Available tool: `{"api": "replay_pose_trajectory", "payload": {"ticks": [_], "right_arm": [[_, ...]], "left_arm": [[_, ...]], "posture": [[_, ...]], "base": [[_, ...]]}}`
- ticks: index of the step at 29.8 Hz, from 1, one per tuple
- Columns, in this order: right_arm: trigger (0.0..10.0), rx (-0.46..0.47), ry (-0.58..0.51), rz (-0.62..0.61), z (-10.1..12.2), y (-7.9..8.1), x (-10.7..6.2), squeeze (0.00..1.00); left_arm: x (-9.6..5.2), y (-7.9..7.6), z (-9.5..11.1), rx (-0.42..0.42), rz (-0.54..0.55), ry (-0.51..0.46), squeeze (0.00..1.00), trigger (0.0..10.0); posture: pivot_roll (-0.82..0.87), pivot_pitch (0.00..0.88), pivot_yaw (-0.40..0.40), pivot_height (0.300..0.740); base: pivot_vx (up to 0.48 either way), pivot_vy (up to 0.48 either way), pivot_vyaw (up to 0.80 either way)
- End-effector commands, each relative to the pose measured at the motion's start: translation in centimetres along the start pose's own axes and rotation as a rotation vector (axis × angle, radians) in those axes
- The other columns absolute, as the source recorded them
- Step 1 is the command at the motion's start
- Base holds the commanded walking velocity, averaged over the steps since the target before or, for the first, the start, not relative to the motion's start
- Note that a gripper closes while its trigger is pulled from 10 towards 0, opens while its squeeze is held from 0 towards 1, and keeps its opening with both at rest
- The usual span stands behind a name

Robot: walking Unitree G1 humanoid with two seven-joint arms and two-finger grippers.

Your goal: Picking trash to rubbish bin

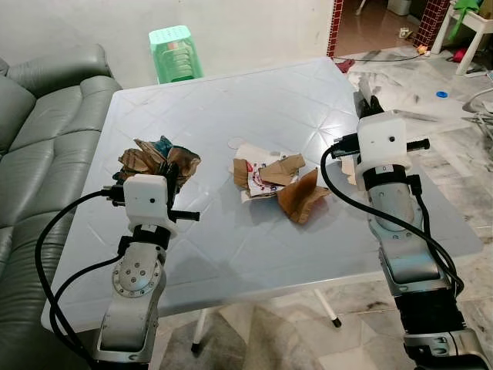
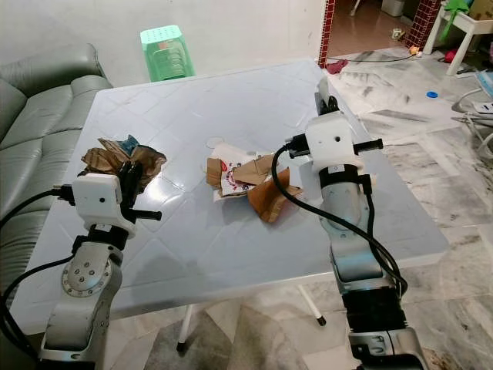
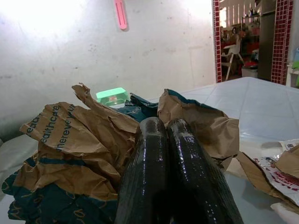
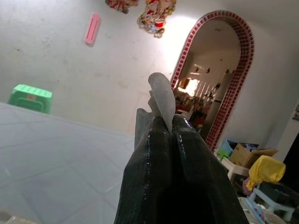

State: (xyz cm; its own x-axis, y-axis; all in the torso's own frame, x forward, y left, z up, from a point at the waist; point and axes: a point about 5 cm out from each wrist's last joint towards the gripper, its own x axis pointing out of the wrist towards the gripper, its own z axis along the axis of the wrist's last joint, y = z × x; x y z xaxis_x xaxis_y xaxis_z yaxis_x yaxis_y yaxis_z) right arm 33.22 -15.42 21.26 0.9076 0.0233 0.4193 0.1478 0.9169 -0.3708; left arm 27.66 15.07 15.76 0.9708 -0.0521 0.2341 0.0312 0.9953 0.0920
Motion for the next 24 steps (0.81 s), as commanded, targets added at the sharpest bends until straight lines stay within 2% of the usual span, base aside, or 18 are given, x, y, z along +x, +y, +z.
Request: {"api": "replay_pose_trajectory", "payload": {"ticks": [1,9,24], "right_arm": [[10.0,0.015,0.008,0.000,0.02,-0.12,0.13,0.00],[10.0,0.017,0.015,0.009,-0.09,-0.14,0.12,0.00],[10.0,0.019,0.028,0.018,-0.29,-0.19,0.11,0.00]], "left_arm": [[-0.17,0.07,0.01,-0.003,-0.004,0.004,0.00,0.0],[-0.18,-0.02,-0.10,-0.006,-0.005,0.009,0.00,0.0],[-0.25,-0.21,-0.36,-0.009,-0.005,0.020,0.00,0.0]], "posture": [[0.02,0.042,0.037,0.740],[0.02,0.042,0.033,0.740],[0.01,0.045,0.029,0.740]], "base": [[0.000,0.000,0.00],[0.000,0.000,0.00],[-0.315,0.000,0.00]]}}
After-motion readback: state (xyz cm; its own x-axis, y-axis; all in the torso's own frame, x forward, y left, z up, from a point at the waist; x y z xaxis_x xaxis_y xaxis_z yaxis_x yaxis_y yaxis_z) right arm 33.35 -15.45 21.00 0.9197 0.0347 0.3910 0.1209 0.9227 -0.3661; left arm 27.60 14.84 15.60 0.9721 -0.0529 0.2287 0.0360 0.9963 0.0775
